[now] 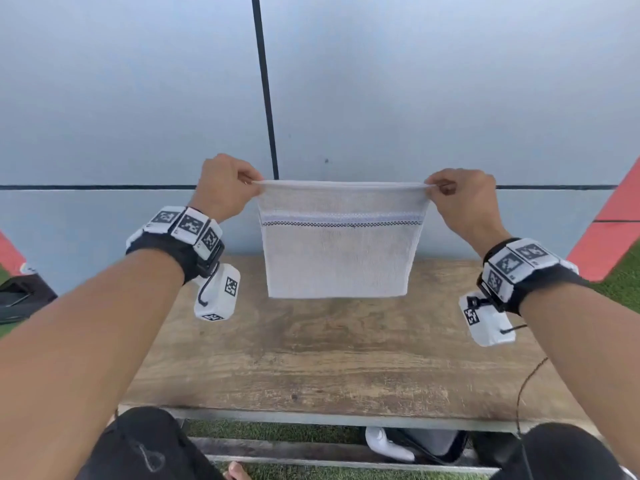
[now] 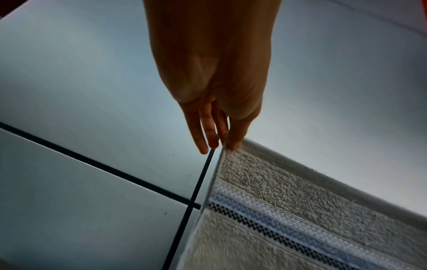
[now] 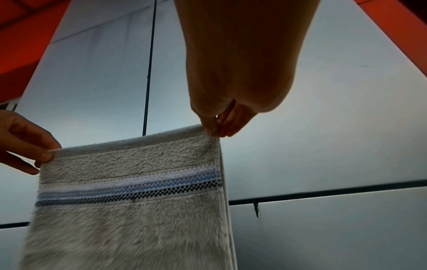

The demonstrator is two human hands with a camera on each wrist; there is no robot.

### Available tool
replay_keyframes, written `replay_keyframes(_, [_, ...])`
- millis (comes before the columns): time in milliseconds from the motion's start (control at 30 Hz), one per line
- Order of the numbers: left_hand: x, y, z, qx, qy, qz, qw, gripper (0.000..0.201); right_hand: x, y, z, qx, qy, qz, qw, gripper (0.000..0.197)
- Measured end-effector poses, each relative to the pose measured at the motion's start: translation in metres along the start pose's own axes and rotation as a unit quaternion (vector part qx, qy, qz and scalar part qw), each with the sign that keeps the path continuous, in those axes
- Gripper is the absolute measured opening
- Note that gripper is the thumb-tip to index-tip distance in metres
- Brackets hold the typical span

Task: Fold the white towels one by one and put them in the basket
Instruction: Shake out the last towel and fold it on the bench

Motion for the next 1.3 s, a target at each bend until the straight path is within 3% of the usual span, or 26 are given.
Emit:
replay_keyframes(100, [0.013,0.008,-0.004,0.018,-0.016,-0.020,0.999,0.010,0.006,0.007,-0.001,-0.012,0.018,-0.020,1.000,0.013])
replay_keyframes(167, [0.033,0.003,0.004,0.024,-0.018,0.004,1.000,0.010,0.021,0.002,-0.010,-0.028,0.010,0.003,1.000,0.012])
replay_keyframes(233, [0.061,-0.010,0.017,0.019,-0.004,0.062,0.998,0.010,0.048,-0.010,-0.024,-0.028,-0.012,0.050,0.998,0.009])
replay_keyframes(333, [0.107,-0.039,0.042,-0.002,0.039,0.201,0.979,0.012,0.103,-0.035,-0.052,-0.004,-0.077,0.167,0.983,0.010])
replay_keyframes(433, [0.150,-0.070,0.075,-0.014,0.092,0.350,0.932,0.011,0.155,-0.059,-0.069,0.026,-0.120,0.357,0.926,0.022])
replay_keyframes(533, [0.182,-0.095,0.092,-0.012,0.166,0.500,0.850,0.015,0.184,-0.069,-0.070,0.056,-0.152,0.508,0.846,0.022])
replay_keyframes(633, [0.193,-0.106,0.100,0.017,0.211,0.554,0.805,0.016,0.192,-0.069,-0.067,0.035,-0.202,0.594,0.778,0.012])
replay_keyframes(700, [0.191,-0.108,0.107,0.042,0.222,0.536,0.813,0.014,0.189,-0.071,-0.069,-0.007,-0.228,0.594,0.771,0.012])
replay_keyframes(867, [0.165,-0.110,0.118,0.033,0.161,0.362,0.917,0.006,0.156,-0.083,-0.083,-0.004,-0.194,0.479,0.856,0.005])
replay_keyframes(933, [0.156,-0.113,0.116,0.034,0.142,0.313,0.938,0.009,0.142,-0.091,-0.085,0.009,-0.182,0.437,0.881,0.003])
replay_keyframes(1100, [0.137,-0.129,0.124,-0.023,0.151,0.229,0.961,0.012,0.115,-0.119,-0.084,-0.001,-0.170,0.350,0.921,0.010])
replay_keyframes(1300, [0.121,-0.153,0.142,-0.042,0.194,0.182,0.963,0.016,0.095,-0.159,-0.097,0.029,-0.176,0.321,0.930,0.015])
Point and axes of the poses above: each hand's wrist, its own x-axis away from the middle knuckle, its own y-axis out of the back of the hand, z = x × y, the point moved 3 cm from there along -x, towards the middle knuckle, and after that the axes turned 8 degrees about z, right-handed, at the moved point
